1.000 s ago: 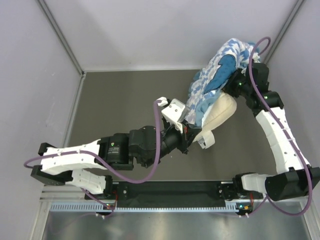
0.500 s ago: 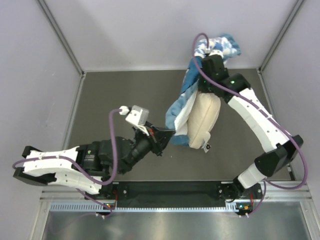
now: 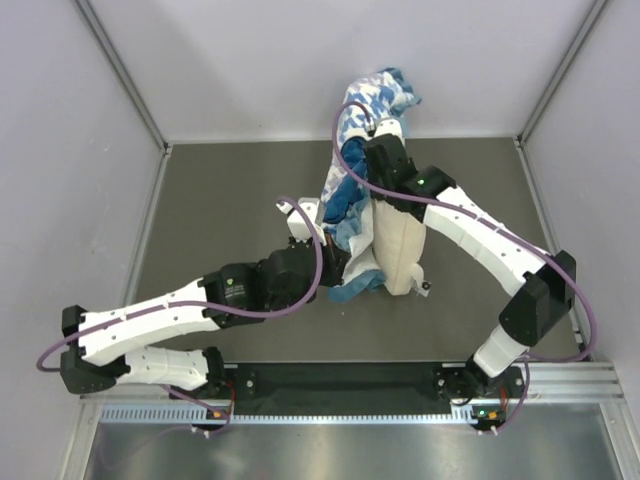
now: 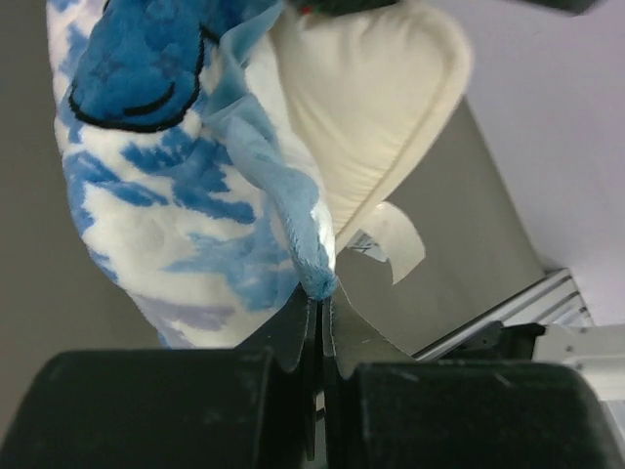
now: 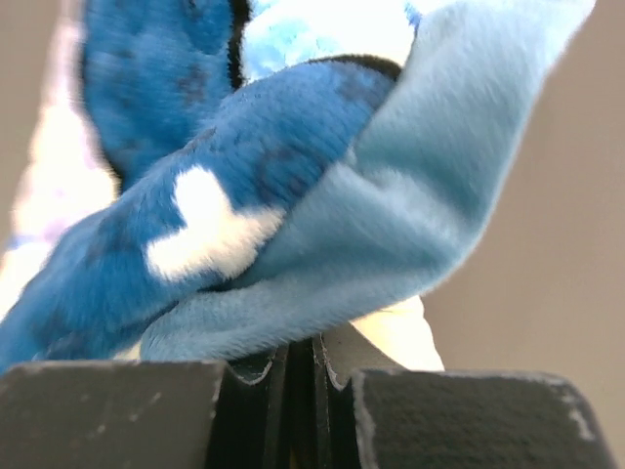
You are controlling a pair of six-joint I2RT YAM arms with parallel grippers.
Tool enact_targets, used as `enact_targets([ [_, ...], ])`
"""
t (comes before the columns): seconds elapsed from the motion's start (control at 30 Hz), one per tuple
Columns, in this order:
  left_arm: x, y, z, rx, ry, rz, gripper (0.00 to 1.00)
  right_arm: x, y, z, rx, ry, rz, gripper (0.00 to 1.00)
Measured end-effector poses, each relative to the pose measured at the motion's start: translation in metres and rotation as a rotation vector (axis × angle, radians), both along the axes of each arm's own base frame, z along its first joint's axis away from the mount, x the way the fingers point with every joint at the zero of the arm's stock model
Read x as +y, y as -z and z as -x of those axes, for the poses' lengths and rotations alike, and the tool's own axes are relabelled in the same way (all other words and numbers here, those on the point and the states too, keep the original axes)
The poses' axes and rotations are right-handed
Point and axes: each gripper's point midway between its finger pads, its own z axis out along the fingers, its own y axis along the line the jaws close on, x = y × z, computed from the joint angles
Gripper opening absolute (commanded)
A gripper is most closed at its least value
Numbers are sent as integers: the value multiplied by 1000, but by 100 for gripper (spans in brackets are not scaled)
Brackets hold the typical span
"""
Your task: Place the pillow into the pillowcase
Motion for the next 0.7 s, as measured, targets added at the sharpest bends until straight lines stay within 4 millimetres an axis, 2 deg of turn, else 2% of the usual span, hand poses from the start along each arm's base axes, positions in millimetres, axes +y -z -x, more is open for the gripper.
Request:
enact_targets([
  [0.1, 8, 27, -15, 56, -15, -30, 0, 17, -3, 1, -13, -56, -64, 0],
  [0.17, 15, 37, -17, 79, -16, -30, 0, 28, -1, 1, -17, -85, -99, 0],
  [0.23, 20, 41, -14, 94, -8, -19, 0, 45, 2, 4, -7, -141, -143, 0],
  [0.37, 32, 36, -8, 99, -11, 32, 0, 91, 12, 11, 16, -274, -207, 2],
  [0.43, 42, 37, -5, 100, -27, 53, 0, 119, 22, 19, 41, -359, -225, 13],
  [0.57, 69, 56, -2, 114, -87, 58, 0, 192, 32, 50, 85, -593, -293, 38],
  [0.6, 76, 63, -1, 121, -103, 53, 0, 208, 32, 61, 92, -652, -308, 51],
  [0.63, 84, 73, 0, 129, -119, 41, 0, 218, 32, 71, 101, -702, -323, 59],
  [0.67, 89, 78, 1, 135, -126, 31, 0, 225, 33, 80, 114, -739, -331, 59],
  [0.7, 93, 86, 3, 144, -134, 20, 0, 233, 32, 90, 123, -785, -342, 66],
])
